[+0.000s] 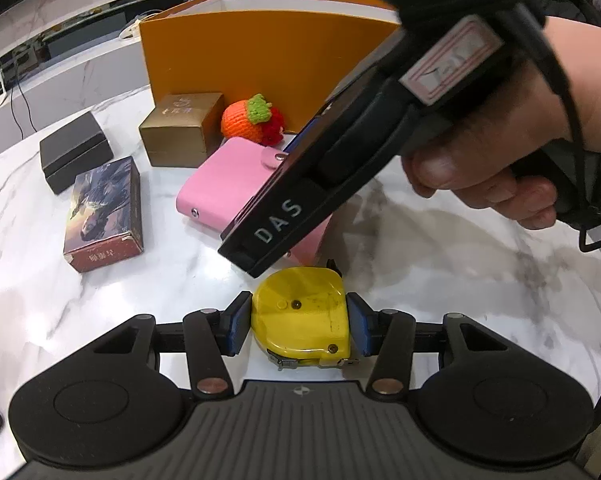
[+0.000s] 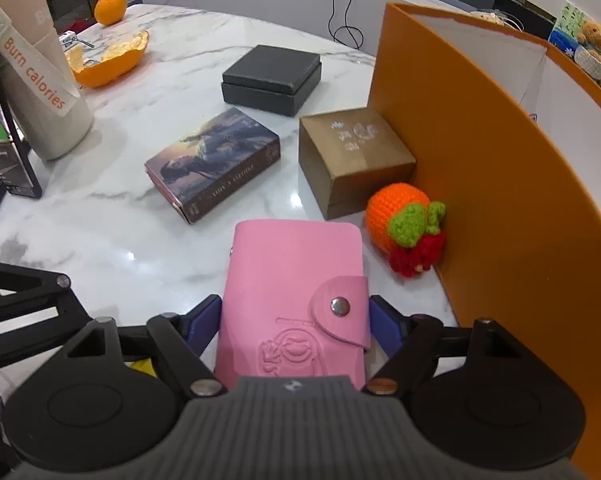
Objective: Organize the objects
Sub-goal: 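Grasp the yellow tape measure with the left gripper while the right gripper grasps the pink wallet, then lift the tape measure and pink wallet and carry both over the orange box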
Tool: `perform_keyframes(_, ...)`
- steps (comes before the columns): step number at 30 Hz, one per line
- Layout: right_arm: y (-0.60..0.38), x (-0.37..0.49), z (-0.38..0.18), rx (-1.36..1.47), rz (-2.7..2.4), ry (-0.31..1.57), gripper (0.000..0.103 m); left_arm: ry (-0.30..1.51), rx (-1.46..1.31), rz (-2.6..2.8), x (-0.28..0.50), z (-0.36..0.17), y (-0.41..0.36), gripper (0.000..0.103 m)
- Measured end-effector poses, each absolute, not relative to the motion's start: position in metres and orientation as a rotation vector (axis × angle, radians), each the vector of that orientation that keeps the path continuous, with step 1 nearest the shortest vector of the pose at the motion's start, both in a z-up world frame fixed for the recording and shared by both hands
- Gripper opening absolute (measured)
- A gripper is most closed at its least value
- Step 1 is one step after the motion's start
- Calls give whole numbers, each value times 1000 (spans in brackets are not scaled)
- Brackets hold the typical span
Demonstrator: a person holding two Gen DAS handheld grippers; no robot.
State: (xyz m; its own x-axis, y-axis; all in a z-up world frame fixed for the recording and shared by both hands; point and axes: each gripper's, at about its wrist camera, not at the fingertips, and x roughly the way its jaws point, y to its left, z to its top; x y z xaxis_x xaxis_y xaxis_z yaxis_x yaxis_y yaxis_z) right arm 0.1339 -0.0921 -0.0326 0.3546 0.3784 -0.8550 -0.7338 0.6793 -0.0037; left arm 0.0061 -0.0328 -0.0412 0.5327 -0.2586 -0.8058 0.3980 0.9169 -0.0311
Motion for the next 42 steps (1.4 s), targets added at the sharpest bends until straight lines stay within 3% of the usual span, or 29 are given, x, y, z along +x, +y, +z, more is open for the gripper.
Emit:
perform_keyframes(23, -115, 140, 53, -272, 785, 814, 78, 879, 126, -340, 12, -15, -19, 58)
perform_keyframes(34, -164, 162, 113, -107, 735, 701, 78, 818, 122, -266, 33, 28, -6, 58)
perform_keyframes(42, -218, 187, 140, -8, 638, 644, 78, 746, 162, -277, 73, 76, -36, 58)
